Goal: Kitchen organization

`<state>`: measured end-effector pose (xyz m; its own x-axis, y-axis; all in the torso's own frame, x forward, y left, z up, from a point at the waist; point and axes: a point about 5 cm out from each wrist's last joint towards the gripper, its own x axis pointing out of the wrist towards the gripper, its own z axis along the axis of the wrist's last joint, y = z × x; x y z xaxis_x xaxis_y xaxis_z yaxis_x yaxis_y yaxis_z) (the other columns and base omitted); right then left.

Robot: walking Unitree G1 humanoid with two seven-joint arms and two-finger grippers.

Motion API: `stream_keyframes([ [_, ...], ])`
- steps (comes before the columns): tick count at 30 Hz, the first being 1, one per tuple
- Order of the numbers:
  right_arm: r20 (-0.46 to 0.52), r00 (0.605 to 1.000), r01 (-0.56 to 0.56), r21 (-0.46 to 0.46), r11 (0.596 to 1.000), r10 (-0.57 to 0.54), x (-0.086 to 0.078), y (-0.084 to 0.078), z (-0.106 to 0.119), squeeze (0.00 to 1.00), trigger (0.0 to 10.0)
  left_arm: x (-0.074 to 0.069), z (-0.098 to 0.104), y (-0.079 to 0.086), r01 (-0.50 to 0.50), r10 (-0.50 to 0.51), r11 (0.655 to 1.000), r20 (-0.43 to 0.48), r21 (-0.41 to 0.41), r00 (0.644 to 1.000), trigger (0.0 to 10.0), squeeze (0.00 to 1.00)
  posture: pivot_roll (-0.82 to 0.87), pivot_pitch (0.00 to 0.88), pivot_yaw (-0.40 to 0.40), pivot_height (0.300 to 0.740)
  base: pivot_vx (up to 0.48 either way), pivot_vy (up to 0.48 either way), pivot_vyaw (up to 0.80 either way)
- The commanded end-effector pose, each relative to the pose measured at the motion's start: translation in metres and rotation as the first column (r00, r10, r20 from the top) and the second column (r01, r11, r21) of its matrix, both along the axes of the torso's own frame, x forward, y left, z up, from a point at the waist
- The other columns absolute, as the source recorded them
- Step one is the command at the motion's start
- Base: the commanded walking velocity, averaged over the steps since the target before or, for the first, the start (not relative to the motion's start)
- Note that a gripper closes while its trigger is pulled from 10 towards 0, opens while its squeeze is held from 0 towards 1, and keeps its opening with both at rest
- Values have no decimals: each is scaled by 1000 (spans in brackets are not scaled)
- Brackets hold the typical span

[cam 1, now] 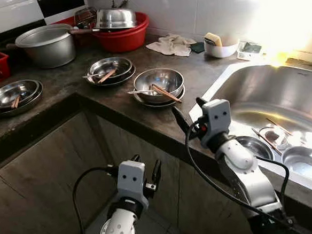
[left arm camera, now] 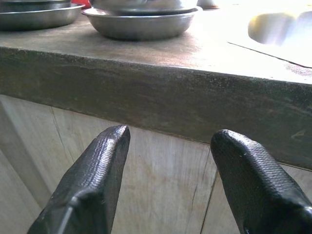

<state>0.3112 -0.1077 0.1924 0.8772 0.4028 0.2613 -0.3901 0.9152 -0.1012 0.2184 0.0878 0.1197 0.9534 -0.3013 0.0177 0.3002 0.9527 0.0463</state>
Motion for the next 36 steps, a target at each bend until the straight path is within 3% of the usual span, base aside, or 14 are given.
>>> stream_keyframes([
  [1, 18, 1000, -21, -7, 1000, 21, 1, 2, 2, 0, 10000, -2, 4, -1, 9, -9, 1000, 15, -20, 1000, 10000, 0, 58, 65, -13, 740, 0, 0, 0],
  [8, 55, 996, -69, -36, 997, 70, 8, 7, 9, 0, 10000, -7, 11, -7, 111, -108, 993, 69, -42, 992, 10000, 0, 58, 71, -11, 740, 0, 0, 0],
  [31, 95, 987, -123, -62, 990, 129, 21, 19, 17, 0, 10000, -3, 11, -4, 91, -88, 995, 82, -43, 993, 10000, 0, 64, 70, -18, 740, 0, 0, 0],
  [32, 94, 987, -123, -62, 990, 128, 21, 19, 17, 0, 9608, -3, 11, -4, 91, -87, 995, 82, -42, 993, 10000, 0, 64, 70, -18, 740, 0, 0, 0],
  [33, 93, 987, -123, -63, 990, 128, 22, 19, 17, 0, 6431, -3, 11, -4, 90, -87, 995, 81, -42, 993, 10000, 0, 64, 71, -20, 740, 0, 0, 0],
  [34, 93, 987, -122, -63, 990, 128, 22, 20, 17, 0, 2431, -3, 11, -4, 89, -86, 995, 81, -41, 993, 10000, 0, 64, 71, -19, 740, 0, 0, 0],
  [35, 93, 987, -122, -63, 990, 128, 22, 20, 17, 0, 2431, -3, 11, -4, 89, -86, 995, 81, -41, 993, 10000, 0, 64, 71, -19, 740, 0, 0, 0],
  [36, 92, 988, -121, -63, 991, 126, 23, 19, 17, 0, 431, -3, 11, -4, 89, -86, 995, 80, -41, 993, 10000, 0, 64, 71, -19, 740, 0, 0, 0],
])
